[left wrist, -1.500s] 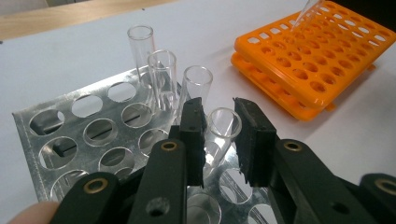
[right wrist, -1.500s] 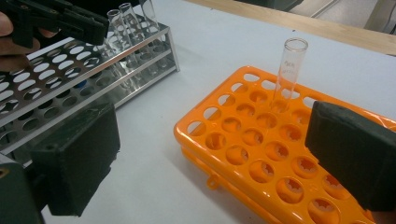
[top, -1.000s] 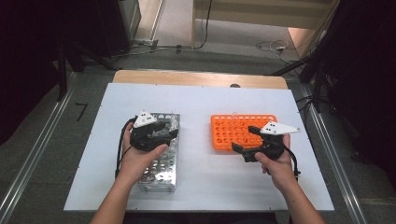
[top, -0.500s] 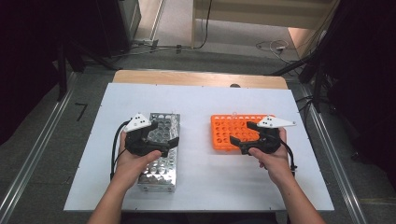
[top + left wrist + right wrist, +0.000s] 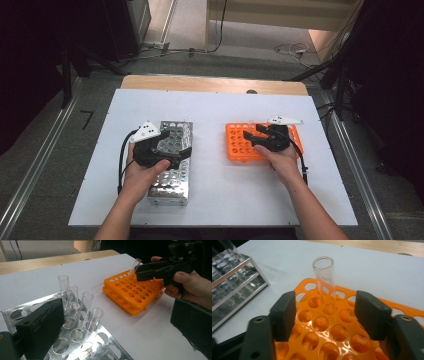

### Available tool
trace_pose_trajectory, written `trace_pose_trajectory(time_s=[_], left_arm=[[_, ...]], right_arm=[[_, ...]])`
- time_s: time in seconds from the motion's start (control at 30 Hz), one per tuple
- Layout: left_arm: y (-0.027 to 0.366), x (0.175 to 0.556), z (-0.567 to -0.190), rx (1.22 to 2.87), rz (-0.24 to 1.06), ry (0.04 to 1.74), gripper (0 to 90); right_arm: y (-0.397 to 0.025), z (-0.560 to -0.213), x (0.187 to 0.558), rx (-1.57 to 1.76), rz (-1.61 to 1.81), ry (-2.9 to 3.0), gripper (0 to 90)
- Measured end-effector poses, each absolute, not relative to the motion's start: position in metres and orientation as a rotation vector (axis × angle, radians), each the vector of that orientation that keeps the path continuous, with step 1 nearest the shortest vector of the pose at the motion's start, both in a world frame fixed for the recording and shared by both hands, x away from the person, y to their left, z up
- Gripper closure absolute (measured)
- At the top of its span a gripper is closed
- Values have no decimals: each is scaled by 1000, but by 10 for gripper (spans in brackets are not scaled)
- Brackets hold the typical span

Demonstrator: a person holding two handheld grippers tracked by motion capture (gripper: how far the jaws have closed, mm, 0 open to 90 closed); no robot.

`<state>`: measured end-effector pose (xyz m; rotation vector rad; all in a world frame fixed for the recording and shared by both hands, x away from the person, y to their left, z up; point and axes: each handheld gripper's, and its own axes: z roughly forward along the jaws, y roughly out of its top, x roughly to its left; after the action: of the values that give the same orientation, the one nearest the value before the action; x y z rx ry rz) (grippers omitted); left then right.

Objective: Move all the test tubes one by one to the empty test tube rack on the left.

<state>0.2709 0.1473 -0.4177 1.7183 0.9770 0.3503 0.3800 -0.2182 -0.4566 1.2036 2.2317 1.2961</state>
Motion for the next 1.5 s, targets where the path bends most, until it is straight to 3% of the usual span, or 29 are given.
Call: trace_pose_trajectory(time_s=[0.37, 0.63, 0.93, 1.5], left_arm=[[145, 270, -417, 1727, 353, 970, 0], [142, 270, -417, 1734, 352, 968, 0], [141, 269, -416, 1733, 354, 963, 0], [133, 266, -412, 1737, 358, 934, 0]], right_arm=[[-203, -463, 391, 1262, 1187, 2234, 605], [-197, -464, 388, 1252, 1130, 2204, 728], [-198, -460, 385, 1241, 1148, 2175, 738], [-217, -422, 355, 1131, 1268, 2139, 739]])
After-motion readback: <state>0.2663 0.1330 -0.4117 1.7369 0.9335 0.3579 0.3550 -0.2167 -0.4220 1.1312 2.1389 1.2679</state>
